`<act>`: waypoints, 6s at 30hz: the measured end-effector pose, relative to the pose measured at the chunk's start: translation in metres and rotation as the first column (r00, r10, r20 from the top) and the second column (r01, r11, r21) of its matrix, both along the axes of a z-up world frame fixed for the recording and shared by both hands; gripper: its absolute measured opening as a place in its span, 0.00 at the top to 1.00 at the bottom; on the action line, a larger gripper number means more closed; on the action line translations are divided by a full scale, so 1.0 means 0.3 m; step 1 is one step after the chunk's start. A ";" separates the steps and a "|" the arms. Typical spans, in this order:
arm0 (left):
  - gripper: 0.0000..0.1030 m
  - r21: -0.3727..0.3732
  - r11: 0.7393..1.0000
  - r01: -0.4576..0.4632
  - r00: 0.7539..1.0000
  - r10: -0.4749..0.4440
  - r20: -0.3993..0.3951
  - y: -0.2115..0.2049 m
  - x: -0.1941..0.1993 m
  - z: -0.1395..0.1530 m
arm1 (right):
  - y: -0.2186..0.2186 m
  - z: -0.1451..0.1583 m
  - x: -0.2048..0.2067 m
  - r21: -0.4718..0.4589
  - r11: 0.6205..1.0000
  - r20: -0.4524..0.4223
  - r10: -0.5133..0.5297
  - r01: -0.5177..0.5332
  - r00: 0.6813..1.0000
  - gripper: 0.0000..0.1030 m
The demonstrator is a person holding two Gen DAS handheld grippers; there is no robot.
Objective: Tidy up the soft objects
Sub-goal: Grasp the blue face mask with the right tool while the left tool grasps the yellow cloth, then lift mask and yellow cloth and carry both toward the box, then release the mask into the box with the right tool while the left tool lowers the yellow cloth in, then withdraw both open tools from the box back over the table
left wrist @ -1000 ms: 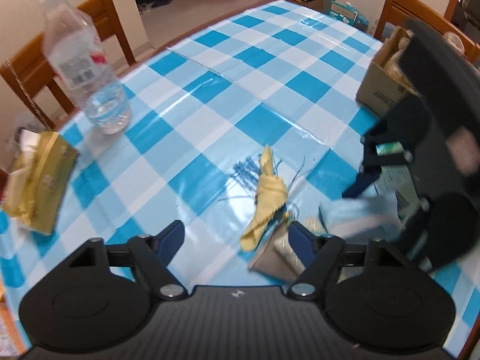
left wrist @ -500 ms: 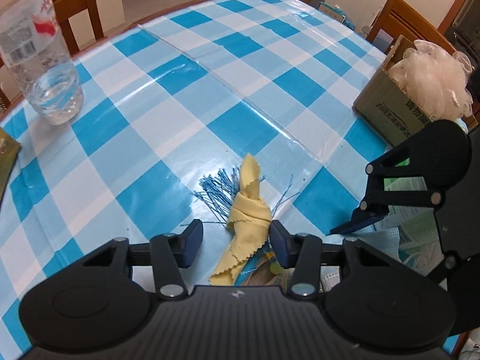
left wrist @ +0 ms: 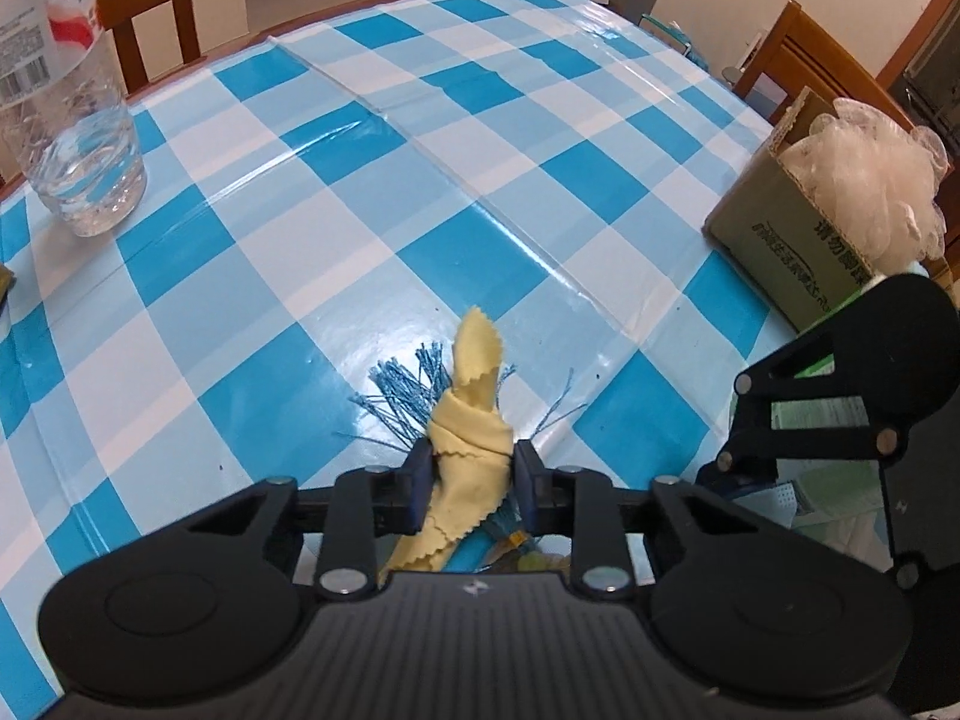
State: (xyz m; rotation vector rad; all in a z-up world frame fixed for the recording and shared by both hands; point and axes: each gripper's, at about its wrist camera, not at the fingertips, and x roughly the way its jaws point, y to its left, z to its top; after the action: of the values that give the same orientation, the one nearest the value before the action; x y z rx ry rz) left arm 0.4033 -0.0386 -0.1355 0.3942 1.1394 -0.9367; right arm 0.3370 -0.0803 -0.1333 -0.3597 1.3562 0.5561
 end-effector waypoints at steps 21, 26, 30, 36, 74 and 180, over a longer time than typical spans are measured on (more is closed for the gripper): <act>0.75 0.004 0.999 -0.033 0.997 0.032 0.072 0.059 -0.068 0.129 | -0.012 0.124 -0.068 0.030 0.999 0.050 -0.024 0.022 0.998 0.68; 0.75 0.008 0.999 -0.034 0.996 0.033 0.088 0.072 -0.096 0.158 | -0.002 0.153 -0.109 0.051 0.999 0.043 -0.016 0.014 0.999 0.68; 0.75 0.011 0.999 -0.034 0.995 0.032 0.093 0.079 -0.119 0.171 | 0.014 0.152 -0.150 0.063 0.998 0.024 -0.009 0.008 1.000 0.68; 0.75 0.016 0.999 -0.035 0.995 0.033 0.097 0.089 -0.147 0.182 | 0.033 0.100 -0.216 0.061 0.998 -0.023 -0.028 0.029 0.999 0.59; 0.75 0.029 1.000 -0.006 0.986 0.001 0.165 0.200 -0.426 0.366 | 0.037 0.272 -0.475 0.139 0.987 0.085 -0.091 0.078 0.992 0.66; 0.05 -0.070 0.961 -0.268 0.884 0.274 0.380 -0.338 -0.866 0.489 | -0.691 0.388 -0.920 0.228 0.897 0.436 -0.442 0.379 0.784 0.00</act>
State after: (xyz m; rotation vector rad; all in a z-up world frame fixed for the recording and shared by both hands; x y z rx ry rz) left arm 0.1434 -0.1398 0.0111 0.3754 0.7967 -0.5865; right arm 0.0610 -0.2876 -0.0168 -0.0728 0.8681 0.1623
